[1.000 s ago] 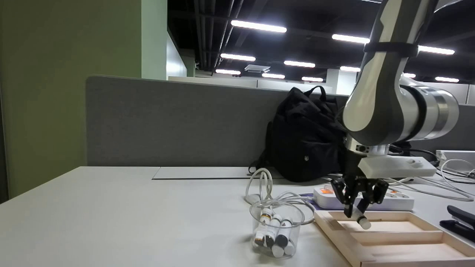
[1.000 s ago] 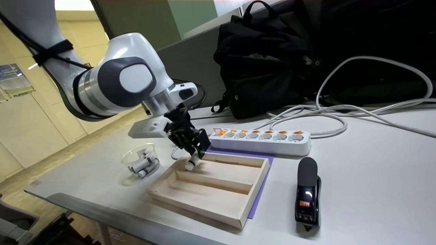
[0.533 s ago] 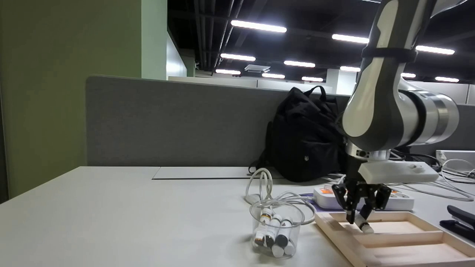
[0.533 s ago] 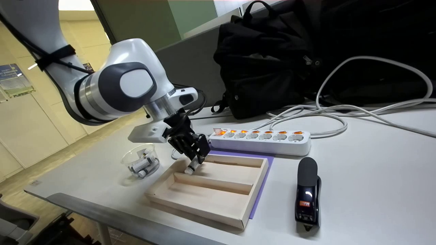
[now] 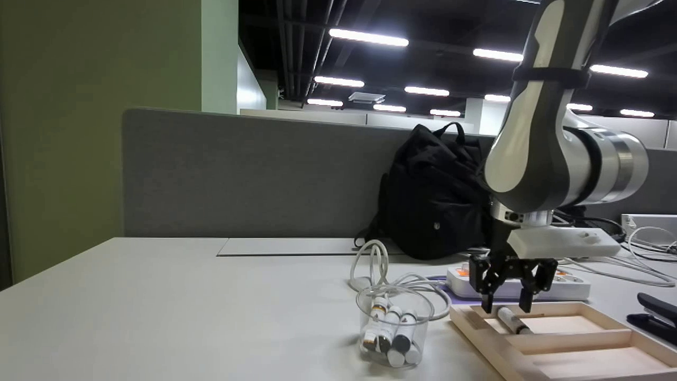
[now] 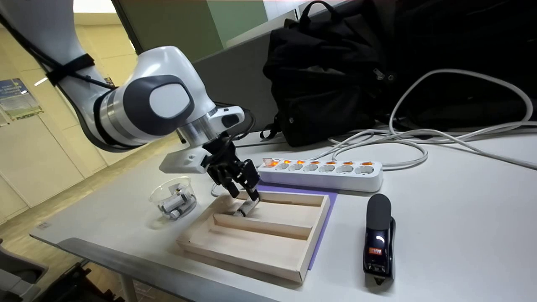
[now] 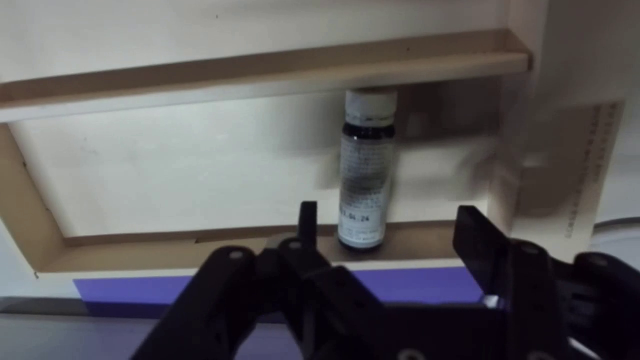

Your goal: Put one of the things in the clear container on the top compartment of the tray

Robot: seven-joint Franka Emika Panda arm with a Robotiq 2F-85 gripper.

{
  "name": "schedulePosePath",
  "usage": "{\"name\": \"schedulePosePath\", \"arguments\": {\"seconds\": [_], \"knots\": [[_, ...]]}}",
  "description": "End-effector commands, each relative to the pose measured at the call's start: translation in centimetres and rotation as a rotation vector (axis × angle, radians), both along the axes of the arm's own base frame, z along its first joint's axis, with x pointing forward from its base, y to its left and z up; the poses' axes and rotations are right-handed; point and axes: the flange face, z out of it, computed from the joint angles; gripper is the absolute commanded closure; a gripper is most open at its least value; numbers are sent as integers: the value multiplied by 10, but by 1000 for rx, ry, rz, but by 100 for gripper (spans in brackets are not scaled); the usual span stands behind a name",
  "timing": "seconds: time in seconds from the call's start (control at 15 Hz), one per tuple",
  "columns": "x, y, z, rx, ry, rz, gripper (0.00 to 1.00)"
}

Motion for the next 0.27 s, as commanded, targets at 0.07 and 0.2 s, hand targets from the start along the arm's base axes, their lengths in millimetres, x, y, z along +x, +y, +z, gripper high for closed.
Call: {"name": "schedulePosePath", "arguments": {"seconds": [0.07, 0.2], "knots": [[5, -1, 15, 6, 3, 0, 15], [8, -2, 33, 13, 1, -7, 1]]}}
